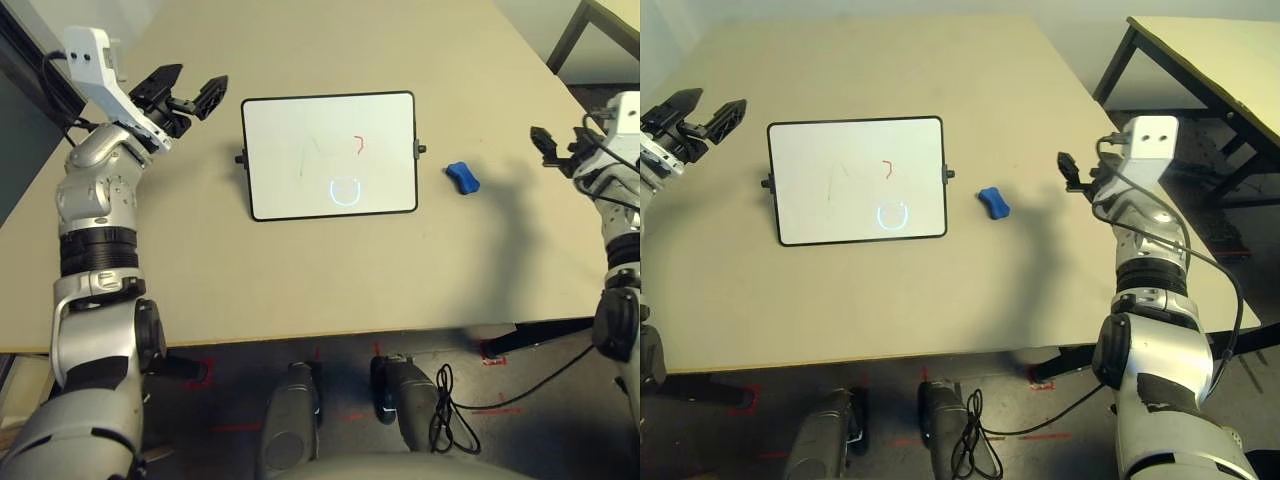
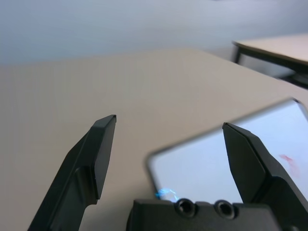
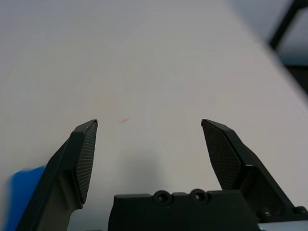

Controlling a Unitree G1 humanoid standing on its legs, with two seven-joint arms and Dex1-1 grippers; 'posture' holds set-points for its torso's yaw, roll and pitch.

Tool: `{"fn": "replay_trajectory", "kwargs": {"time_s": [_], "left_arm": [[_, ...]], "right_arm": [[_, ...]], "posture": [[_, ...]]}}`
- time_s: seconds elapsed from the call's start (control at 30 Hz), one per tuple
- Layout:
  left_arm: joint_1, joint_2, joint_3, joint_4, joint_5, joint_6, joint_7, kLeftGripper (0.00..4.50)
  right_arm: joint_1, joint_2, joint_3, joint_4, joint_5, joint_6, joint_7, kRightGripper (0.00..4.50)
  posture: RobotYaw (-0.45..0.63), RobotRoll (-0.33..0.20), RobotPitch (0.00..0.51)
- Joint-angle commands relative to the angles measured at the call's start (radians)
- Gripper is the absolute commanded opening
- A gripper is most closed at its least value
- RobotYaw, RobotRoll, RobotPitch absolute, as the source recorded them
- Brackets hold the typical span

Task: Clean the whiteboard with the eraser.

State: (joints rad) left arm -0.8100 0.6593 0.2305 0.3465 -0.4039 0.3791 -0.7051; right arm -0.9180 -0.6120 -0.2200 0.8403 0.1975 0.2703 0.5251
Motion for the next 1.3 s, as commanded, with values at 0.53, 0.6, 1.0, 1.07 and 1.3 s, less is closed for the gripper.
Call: {"fn": "replay_trajectory", "kwargs": {"time_s": [0.53,0.6,1.0,1.07,1.3], "left_arm": [[0.107,-0.102,-0.203,-0.183,0.04,0.094,-0.09,4.5],[0.109,-0.11,-0.215,-0.187,0.04,0.105,-0.097,4.5],[0.094,-0.148,-0.247,-0.177,0.061,0.109,-0.101,4.5],[0.093,-0.155,-0.249,-0.175,0.063,0.107,-0.1,4.5],[0.104,-0.169,-0.25,-0.195,0.062,0.115,-0.092,4.5]], "right_arm": [[0.037,0.082,0.104,-0.122,-0.053,0.221,-0.014,4.47],[0.049,0.087,0.106,-0.159,-0.048,0.251,-0.012,4.47],[0.104,0.147,0.133,-0.285,-0.049,0.346,-0.021,4.47],[0.094,0.147,0.137,-0.256,-0.059,0.335,-0.028,4.47],[0.061,0.145,0.146,-0.18,-0.081,0.299,-0.041,4.47]], "posture": [[-0.05,0.0,0.116],[-0.05,0.0,0.116],[-0.05,0.0,0.117],[-0.05,0.0,0.12],[-0.04,0.0,0.13]]}}
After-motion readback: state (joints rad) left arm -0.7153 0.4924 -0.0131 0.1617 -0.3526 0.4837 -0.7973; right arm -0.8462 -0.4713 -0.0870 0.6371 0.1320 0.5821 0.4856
